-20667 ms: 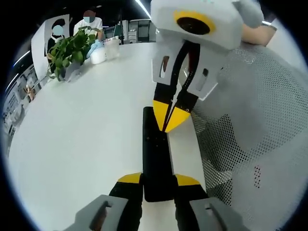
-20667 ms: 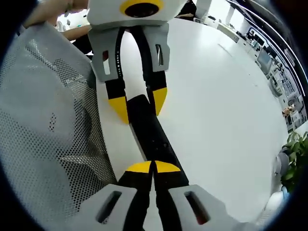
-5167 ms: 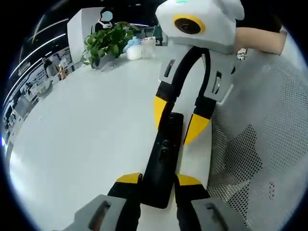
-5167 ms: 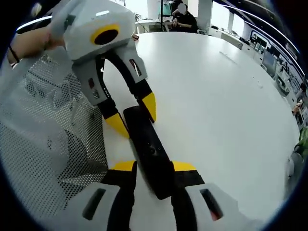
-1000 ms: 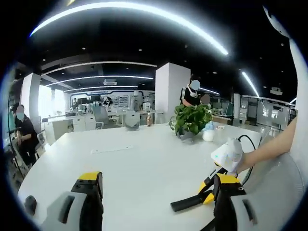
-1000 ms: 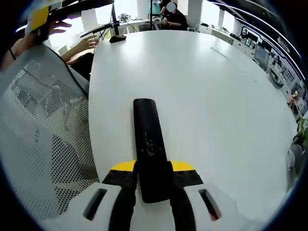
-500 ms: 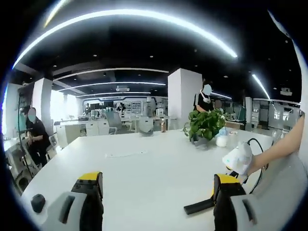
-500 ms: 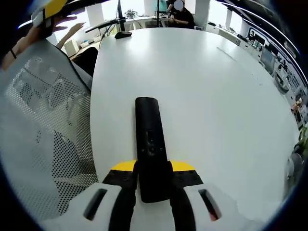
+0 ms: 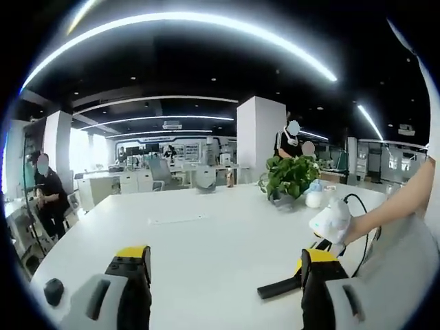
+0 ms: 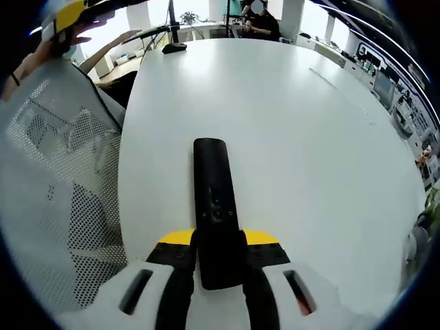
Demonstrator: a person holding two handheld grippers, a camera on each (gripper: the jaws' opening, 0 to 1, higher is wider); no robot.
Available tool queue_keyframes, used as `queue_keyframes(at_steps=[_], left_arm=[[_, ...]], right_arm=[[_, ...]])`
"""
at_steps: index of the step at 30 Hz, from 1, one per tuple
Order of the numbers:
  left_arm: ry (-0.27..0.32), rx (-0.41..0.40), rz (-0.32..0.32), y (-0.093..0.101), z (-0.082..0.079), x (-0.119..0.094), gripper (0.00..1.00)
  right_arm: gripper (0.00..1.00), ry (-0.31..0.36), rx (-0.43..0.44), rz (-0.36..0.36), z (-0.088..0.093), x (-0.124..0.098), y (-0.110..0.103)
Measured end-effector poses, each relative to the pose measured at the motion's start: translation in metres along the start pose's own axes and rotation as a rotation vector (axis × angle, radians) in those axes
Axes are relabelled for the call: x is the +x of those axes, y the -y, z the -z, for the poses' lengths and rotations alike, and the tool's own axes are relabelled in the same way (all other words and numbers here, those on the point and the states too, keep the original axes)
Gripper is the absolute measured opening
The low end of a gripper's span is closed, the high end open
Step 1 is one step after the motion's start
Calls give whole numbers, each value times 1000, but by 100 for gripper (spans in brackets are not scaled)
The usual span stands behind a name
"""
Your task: Press the specified remote control buttons in sequence, fully releasing each button before pressing the next.
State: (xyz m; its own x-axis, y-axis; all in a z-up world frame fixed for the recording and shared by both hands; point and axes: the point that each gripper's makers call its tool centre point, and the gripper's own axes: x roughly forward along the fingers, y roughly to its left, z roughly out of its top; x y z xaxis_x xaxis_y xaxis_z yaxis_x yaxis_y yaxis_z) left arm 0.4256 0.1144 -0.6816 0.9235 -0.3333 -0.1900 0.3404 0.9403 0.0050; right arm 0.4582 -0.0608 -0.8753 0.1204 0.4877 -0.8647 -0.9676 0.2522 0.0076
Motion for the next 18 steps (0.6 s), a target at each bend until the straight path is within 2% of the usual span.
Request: queue_keyframes(at_steps=[15,18], left_arm=[[-10,2,-17,-4,2,-1,93],[-26,0,-12,-3,4,0,93]], right_arm=[[24,2,1,-21,2,6,27],[25,4,1,-22,1,6,32]])
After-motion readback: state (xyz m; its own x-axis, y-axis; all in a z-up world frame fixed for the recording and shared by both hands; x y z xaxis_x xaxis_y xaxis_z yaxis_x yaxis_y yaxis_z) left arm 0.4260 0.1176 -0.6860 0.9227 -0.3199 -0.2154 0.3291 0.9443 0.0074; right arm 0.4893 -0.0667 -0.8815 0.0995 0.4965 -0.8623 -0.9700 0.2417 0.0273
